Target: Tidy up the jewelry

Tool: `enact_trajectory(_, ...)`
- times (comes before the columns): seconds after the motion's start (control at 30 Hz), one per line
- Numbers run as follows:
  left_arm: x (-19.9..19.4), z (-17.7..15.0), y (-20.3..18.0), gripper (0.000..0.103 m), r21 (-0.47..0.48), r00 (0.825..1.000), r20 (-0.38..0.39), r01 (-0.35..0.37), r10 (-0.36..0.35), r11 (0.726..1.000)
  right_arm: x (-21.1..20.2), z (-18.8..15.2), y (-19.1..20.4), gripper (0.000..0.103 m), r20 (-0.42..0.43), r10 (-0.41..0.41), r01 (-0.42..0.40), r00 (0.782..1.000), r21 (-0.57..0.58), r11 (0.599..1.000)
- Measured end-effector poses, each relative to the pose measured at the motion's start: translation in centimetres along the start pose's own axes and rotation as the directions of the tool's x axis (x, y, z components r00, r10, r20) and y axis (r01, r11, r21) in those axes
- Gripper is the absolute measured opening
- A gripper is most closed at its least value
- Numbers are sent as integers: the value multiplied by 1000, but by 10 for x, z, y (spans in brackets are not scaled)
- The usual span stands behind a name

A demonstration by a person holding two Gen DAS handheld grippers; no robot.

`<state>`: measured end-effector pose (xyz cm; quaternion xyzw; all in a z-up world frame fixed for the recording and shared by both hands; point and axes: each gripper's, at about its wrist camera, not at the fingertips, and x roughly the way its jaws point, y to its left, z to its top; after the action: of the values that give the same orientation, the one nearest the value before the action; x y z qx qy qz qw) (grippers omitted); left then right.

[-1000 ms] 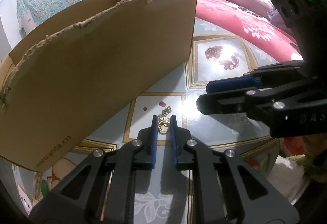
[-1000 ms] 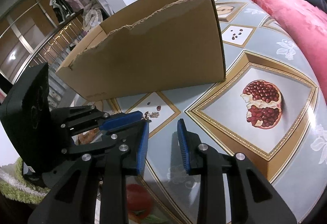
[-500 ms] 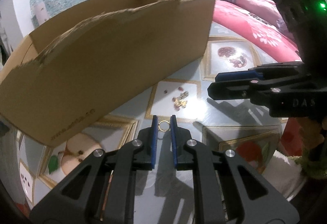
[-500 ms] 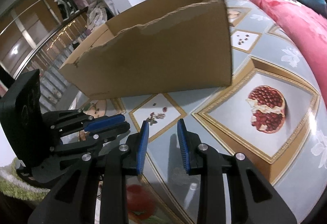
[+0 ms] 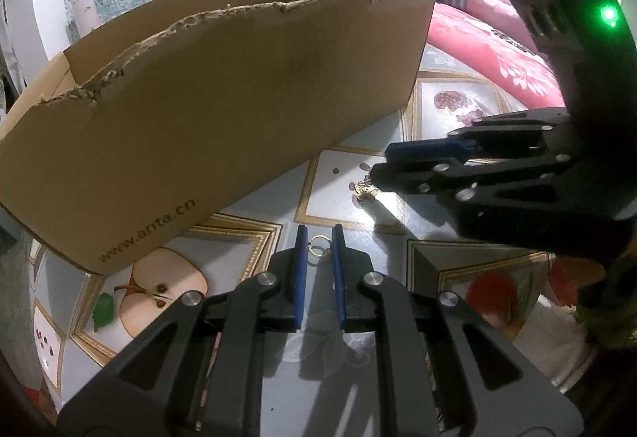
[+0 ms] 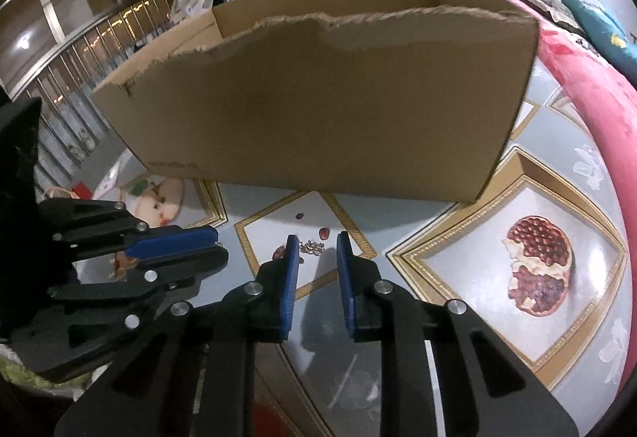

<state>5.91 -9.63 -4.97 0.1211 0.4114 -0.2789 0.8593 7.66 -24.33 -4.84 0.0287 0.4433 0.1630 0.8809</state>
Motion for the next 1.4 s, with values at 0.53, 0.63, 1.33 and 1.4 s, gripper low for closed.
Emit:
enact_trajectory(0.53, 3, 0, 3, 11, -13, 1000, -1, 13, -13, 1000, 2, 4, -2, 3, 2, 10, -10, 1000, 12, 1000)
enact_trajectory(0.63, 3, 0, 3, 11, -14, 1000, -1, 12, -12, 1000, -6, 3, -12, 3, 22, 45, -47, 999, 67, 997)
enact_trajectory(1.33, -4, -5, 9, 11, -38, 1000, 8, 10, -9, 999, 1, 5, -1, 5, -10, -26, 26, 1000, -33, 999)
enact_trajectory(1.4, -4, -5, 9, 11, -37, 1000, 6, 10, -10, 999, 4, 3, 4, 10, -8, -34, 34, 999, -58, 998)
